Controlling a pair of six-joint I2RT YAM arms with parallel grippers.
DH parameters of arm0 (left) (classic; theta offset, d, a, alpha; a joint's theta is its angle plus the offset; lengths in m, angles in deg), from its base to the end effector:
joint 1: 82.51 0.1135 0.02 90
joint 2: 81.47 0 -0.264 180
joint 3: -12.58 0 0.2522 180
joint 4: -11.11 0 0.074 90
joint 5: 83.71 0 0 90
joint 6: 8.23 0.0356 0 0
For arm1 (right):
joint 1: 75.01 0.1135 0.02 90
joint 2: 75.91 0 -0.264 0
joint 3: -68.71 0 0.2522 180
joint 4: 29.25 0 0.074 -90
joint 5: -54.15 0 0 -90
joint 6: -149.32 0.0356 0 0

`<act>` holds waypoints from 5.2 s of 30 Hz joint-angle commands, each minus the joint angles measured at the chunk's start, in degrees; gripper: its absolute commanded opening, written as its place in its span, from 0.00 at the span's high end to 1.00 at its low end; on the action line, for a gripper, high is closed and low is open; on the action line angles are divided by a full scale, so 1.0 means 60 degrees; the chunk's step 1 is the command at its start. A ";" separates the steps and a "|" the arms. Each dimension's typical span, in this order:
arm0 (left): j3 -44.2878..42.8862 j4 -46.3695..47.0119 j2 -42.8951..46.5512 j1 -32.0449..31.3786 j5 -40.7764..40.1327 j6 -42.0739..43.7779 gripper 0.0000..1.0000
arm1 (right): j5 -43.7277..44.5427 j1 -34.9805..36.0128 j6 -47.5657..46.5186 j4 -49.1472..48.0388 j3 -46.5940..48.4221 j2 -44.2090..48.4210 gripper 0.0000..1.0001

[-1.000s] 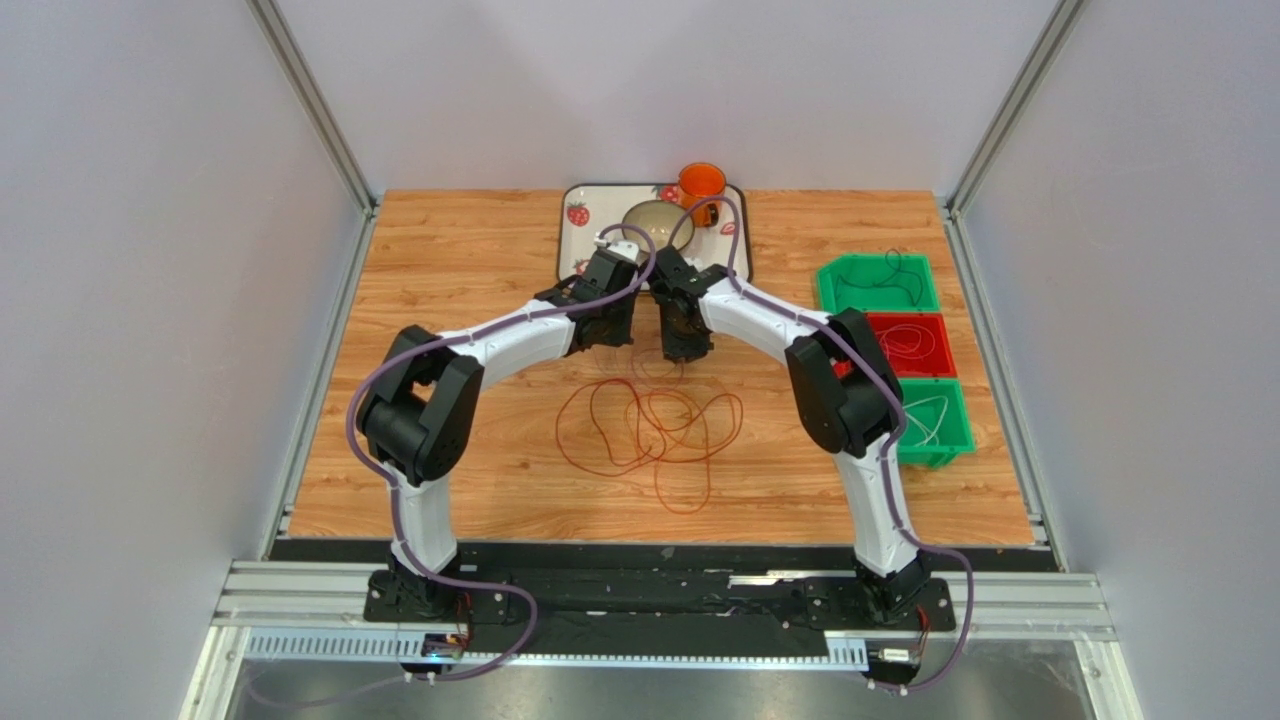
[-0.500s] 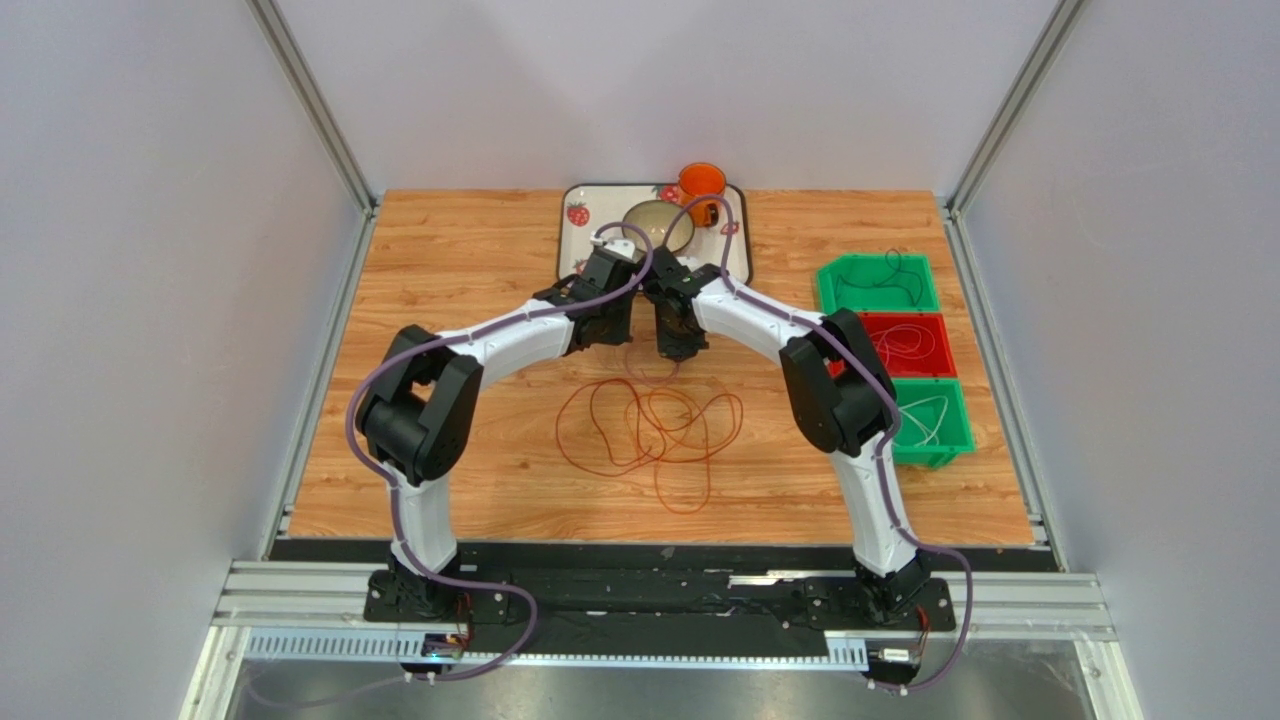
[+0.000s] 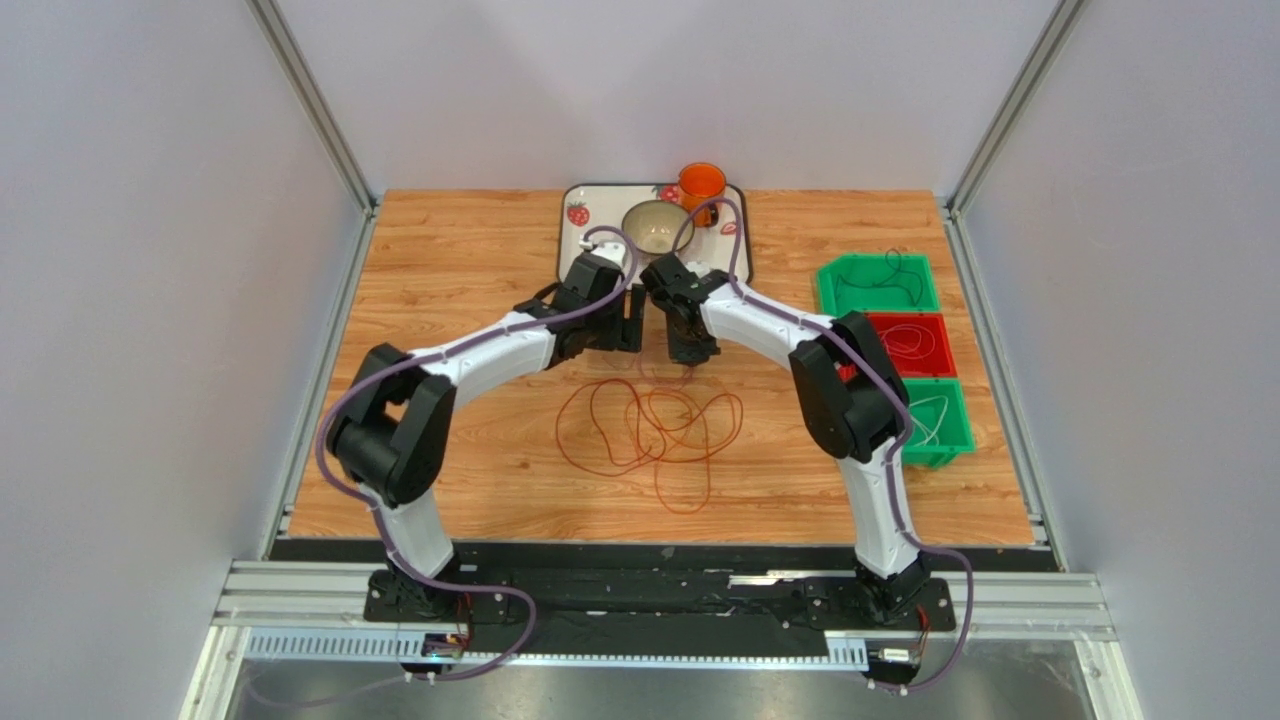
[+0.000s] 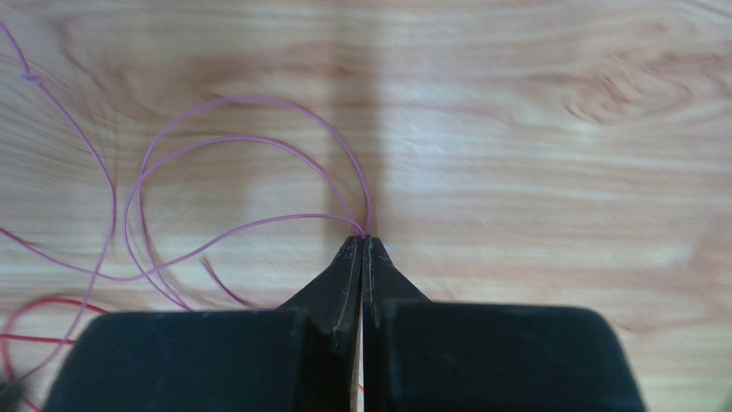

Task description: Untangle the cables

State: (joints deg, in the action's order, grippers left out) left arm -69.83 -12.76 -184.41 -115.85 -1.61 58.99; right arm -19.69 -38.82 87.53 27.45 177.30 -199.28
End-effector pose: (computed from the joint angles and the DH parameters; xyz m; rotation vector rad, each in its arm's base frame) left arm 0.3313 -0.2121 0.2059 0.1489 2.3547 -0.3226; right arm 0.3637 0.2538 0.1670 -0.1264 2.7166 -0.0904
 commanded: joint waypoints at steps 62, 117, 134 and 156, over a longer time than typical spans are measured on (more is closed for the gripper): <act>0.2592 -0.6592 1.1033 0.0005 -0.0265 -0.0055 0.20 | 0.4937 -0.2295 -0.3030 -0.0359 0.3926 0.7364 1.00; 0.2622 -0.6548 1.1062 0.0005 -0.0119 -0.0011 0.20 | 0.2389 -0.7393 0.0104 -0.1678 -0.3558 0.8902 1.00; 0.2622 -0.6562 1.1106 0.0005 -0.0133 -0.0011 0.21 | 0.1819 -0.7452 0.0733 -0.2278 -0.5594 0.8654 1.00; 0.2637 -0.6504 1.1048 0.0005 0.0042 0.0048 0.21 | 0.2257 -0.7569 0.1554 -0.1473 -0.6312 0.9044 1.00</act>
State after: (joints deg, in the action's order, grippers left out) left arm -52.98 -53.00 -117.85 -115.85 -2.66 58.09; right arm -8.57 -83.94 94.55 18.57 140.65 -153.32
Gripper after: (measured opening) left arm 0.796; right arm 0.005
